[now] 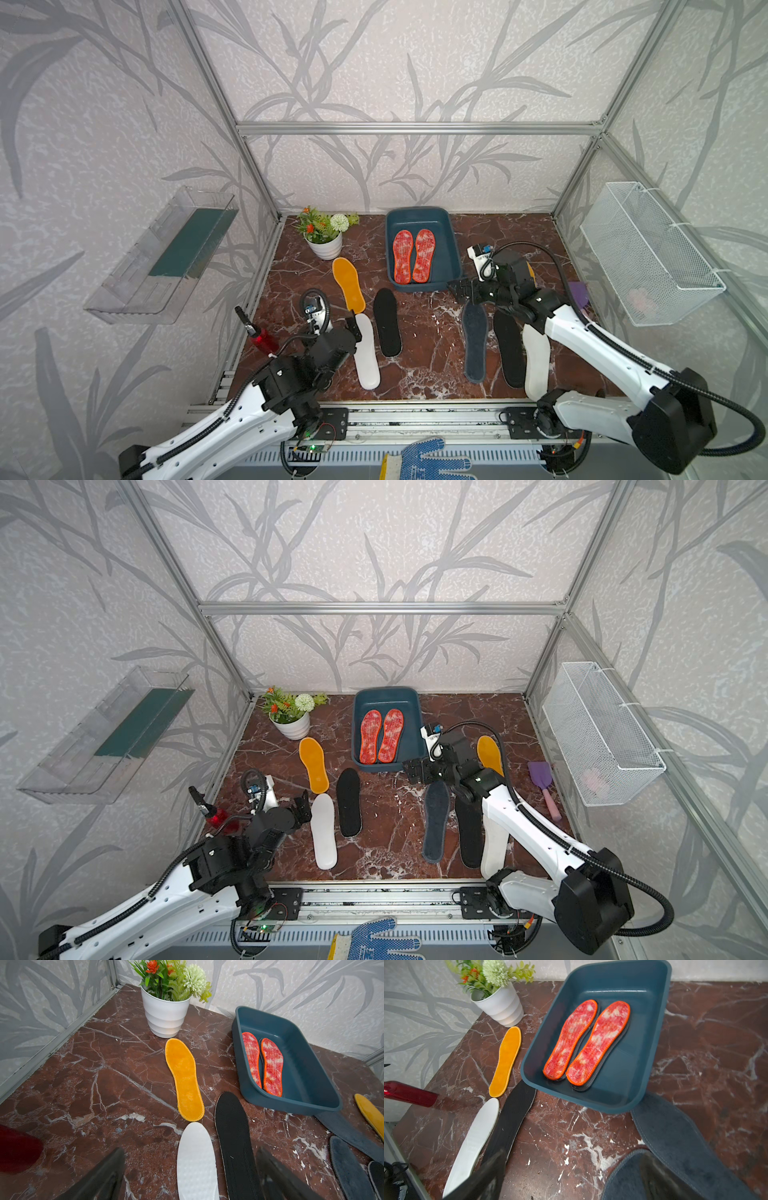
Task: Put the insoles into the storage box
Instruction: Pick up the insole from the center of the board.
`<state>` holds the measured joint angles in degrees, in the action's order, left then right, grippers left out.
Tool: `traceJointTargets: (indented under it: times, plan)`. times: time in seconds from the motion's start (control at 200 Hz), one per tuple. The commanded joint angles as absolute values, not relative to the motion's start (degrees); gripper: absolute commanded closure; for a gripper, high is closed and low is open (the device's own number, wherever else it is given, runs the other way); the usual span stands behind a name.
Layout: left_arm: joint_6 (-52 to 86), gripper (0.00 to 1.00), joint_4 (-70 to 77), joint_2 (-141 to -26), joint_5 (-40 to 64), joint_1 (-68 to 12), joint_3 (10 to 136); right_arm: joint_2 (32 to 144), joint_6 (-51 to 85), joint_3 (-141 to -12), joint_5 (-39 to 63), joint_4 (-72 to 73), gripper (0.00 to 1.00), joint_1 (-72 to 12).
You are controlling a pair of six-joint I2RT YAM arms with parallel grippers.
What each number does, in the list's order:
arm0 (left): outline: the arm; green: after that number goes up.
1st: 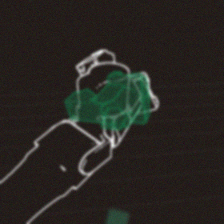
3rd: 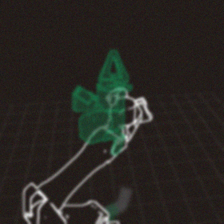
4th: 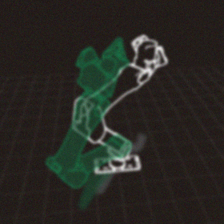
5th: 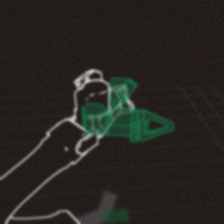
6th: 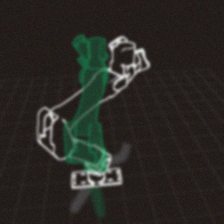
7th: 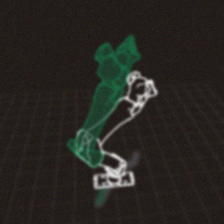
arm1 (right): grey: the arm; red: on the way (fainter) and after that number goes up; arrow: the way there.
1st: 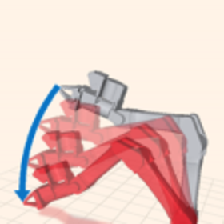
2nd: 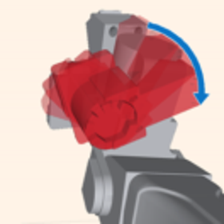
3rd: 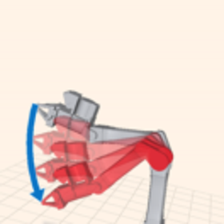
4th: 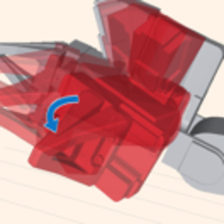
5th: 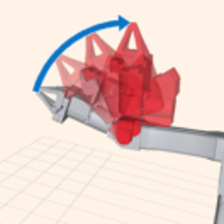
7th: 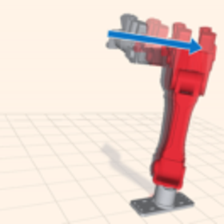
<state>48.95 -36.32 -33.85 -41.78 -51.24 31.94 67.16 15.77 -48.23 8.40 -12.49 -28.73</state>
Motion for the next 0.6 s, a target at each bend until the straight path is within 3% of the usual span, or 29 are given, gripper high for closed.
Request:
traceJointTargets:
  times: [0.0,0.175,0.595]
  plan:
    - [48.44,0.07,-34.33,-38.56,-37.43,-48.8,34.78,64.71,18.55,-47.49,5.96,-10.02,0.01,-28.7]
    - [45.77,0.15,-31.21,-50.35,-20.46,-39.44,37.87,66.8,18.52,-50.56,6.27,-10.63,0.01,-28.74]
    - [44.3,0.44,-26.06,-66.05,-5.22,-32.43,41.08,66.91,19.55,-49.13,7.52,-10.07,0.01,-28.72]
